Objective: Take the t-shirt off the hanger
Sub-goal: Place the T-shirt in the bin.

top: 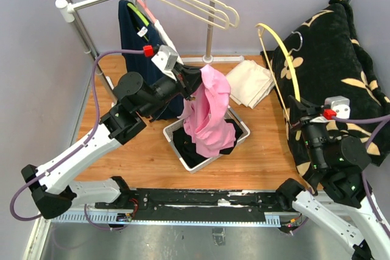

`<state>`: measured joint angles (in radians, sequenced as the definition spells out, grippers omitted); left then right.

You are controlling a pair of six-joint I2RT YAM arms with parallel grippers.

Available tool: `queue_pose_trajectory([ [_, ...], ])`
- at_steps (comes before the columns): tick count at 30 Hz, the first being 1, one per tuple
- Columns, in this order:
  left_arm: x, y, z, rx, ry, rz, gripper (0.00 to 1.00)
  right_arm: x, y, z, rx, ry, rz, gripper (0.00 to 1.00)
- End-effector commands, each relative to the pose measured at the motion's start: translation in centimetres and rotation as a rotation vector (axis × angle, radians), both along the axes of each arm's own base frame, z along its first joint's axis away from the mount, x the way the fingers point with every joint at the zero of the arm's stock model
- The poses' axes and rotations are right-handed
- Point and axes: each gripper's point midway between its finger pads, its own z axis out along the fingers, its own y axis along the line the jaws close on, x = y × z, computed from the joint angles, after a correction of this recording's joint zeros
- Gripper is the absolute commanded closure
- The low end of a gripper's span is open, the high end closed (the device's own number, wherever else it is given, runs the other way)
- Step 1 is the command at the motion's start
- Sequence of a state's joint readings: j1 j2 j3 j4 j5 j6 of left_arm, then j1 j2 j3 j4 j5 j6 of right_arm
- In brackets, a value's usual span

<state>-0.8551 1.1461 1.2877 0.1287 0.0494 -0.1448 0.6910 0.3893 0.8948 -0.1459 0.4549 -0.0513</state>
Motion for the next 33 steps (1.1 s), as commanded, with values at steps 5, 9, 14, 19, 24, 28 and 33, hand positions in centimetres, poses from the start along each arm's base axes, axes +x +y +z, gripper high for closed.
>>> queue_pose_trajectory([
  [5,0.6,1.9,-5.4,0.075,0.077,0.107,0.99,0.3,2.4,1.1,0.037,-0.044,0.1,0.99],
  [9,1.0,2.0,-9.0,0.118,0.126,0.137,0.99,0.4,3.4,0.3,0.044,-0.034,0.14,0.99],
  [14,0.7,1.0,-13.4,0.134,0.183,0.111,1.0,0.6,5.0,-1.1,0.039,-0.007,0.202,0.99],
  [19,-0.5,0.2,-16.3,0.114,0.205,0.057,0.99,0.0,5.3,-1.8,0.059,-0.004,0.238,0.99],
  [24,-2.6,-0.7,-18.1,0.085,0.213,-0.053,0.99,-0.6,4.7,-2.6,0.079,-0.007,0.236,0.99],
  [28,-4.4,-1.4,-20.2,0.085,0.237,-0.128,1.0,-1.3,4.4,-2.7,0.095,-0.022,0.252,0.99],
  [33,-4.0,-1.7,-24.2,0.134,0.285,-0.091,0.99,-1.7,4.3,-2.4,0.096,-0.029,0.261,0.99],
])
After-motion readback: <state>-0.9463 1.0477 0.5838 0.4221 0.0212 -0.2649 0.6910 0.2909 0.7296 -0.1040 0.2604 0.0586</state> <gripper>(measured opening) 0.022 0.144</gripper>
